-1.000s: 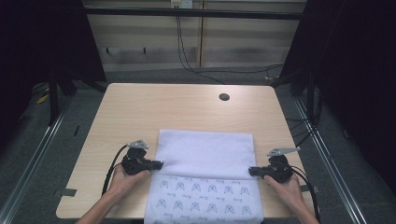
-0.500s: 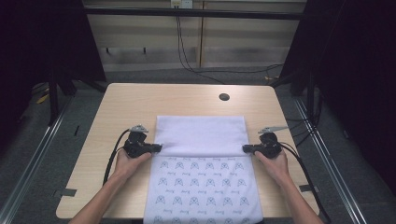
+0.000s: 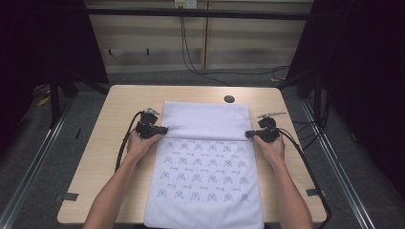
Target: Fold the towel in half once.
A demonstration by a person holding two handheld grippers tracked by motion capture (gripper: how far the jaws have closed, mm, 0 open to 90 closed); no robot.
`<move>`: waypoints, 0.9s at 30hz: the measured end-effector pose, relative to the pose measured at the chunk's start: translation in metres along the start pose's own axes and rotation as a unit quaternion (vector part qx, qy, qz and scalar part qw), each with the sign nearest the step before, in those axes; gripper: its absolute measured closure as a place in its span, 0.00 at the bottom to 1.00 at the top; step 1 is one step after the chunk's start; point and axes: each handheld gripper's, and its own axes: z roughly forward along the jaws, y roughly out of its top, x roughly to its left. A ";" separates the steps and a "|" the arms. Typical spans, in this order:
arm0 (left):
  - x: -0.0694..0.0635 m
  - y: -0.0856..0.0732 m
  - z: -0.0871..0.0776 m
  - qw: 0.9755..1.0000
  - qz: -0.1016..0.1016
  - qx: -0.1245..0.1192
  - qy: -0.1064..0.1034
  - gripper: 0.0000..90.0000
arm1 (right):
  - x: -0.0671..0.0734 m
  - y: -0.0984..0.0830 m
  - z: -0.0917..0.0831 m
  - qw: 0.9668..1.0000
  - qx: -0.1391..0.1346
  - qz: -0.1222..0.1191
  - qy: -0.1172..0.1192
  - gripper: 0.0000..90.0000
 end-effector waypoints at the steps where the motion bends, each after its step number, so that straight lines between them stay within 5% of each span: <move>1: 0.001 0.004 0.003 1.000 -0.001 0.002 0.006 0.98 | 0.000 0.000 0.000 1.000 0.000 0.000 0.000 0.96; 2: 0.003 0.007 0.008 1.000 -0.006 -0.008 0.008 0.98 | 0.001 0.007 0.003 0.999 0.007 -0.014 -0.028 0.96; 6: 0.005 0.007 0.008 1.000 -0.015 -0.012 0.007 0.98 | -0.005 0.010 0.007 0.999 -0.005 0.011 -0.031 0.96; 11: 0.000 0.007 -0.013 0.999 -0.011 -0.049 0.006 0.98 | -0.006 0.015 -0.004 0.999 -0.033 0.010 -0.014 0.96; 12: -0.001 0.009 -0.028 0.997 -0.012 -0.079 -0.008 0.98 | -0.011 0.021 -0.020 0.997 -0.074 0.014 0.011 0.96; 14: -0.003 0.011 -0.037 0.996 -0.007 -0.088 -0.016 0.98 | -0.012 0.024 -0.030 0.995 -0.092 0.020 0.024 0.96; 16: -0.014 0.018 -0.066 0.993 0.025 -0.114 -0.025 0.98 | -0.009 0.032 -0.058 0.991 -0.125 -0.003 0.044 0.96; 17: -0.014 0.018 -0.066 0.993 0.025 -0.114 -0.025 0.98 | -0.007 0.034 -0.067 0.990 -0.133 -0.009 0.051 0.96; 18: -0.021 0.022 -0.088 0.989 0.033 -0.142 -0.034 0.98 | -0.004 0.035 -0.076 0.988 -0.143 -0.014 0.054 0.96; 19: -0.021 0.022 -0.088 0.989 0.033 -0.142 -0.034 0.98 | -0.004 0.035 -0.076 0.988 -0.143 -0.014 0.054 0.96; 24: -0.044 0.027 -0.143 0.979 0.069 -0.186 -0.041 0.98 | 0.013 0.033 -0.126 0.977 -0.185 -0.052 0.092 0.96; 25: -0.044 0.027 -0.143 0.979 0.069 -0.186 -0.041 0.98 | 0.013 0.033 -0.126 0.977 -0.185 -0.052 0.092 0.96; 27: -0.054 0.024 -0.167 0.975 0.078 -0.201 -0.048 0.98 | 0.022 0.029 -0.150 0.971 -0.199 -0.067 0.116 0.96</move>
